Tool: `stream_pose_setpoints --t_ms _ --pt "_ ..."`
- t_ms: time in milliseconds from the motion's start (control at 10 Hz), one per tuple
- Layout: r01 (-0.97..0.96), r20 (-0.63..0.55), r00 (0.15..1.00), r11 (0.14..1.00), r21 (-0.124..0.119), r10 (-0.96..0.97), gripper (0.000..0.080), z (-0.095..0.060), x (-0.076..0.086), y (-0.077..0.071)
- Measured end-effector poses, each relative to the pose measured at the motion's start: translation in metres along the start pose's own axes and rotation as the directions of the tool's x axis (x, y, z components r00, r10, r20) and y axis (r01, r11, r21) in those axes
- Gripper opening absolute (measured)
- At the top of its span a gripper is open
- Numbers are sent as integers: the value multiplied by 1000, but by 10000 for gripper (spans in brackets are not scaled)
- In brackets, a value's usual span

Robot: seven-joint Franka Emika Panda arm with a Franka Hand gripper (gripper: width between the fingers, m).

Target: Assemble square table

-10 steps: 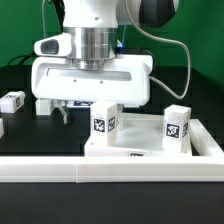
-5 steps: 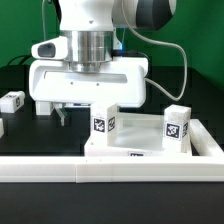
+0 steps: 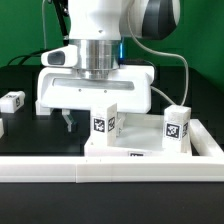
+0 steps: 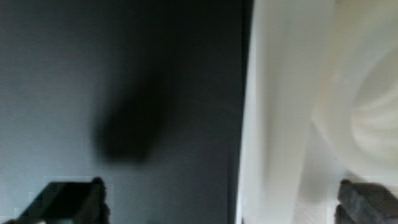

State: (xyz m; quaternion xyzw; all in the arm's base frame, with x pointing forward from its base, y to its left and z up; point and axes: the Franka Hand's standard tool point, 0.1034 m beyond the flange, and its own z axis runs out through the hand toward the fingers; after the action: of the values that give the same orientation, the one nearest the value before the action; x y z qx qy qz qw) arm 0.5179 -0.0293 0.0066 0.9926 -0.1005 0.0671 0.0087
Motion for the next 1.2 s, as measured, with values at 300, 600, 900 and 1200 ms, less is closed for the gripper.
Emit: stream_pose_setpoints --t_ms 300,600,900,1200 --pt "4 -5 1000 1000 -2 -4 539 0 4 5" --pt "4 -5 1000 1000 -2 -4 202 0 4 5" --pt "3 -8 1000 1000 -2 -3 60 -1 5 5" --pt "3 -9 1000 1000 -2 -3 60 -1 5 5"
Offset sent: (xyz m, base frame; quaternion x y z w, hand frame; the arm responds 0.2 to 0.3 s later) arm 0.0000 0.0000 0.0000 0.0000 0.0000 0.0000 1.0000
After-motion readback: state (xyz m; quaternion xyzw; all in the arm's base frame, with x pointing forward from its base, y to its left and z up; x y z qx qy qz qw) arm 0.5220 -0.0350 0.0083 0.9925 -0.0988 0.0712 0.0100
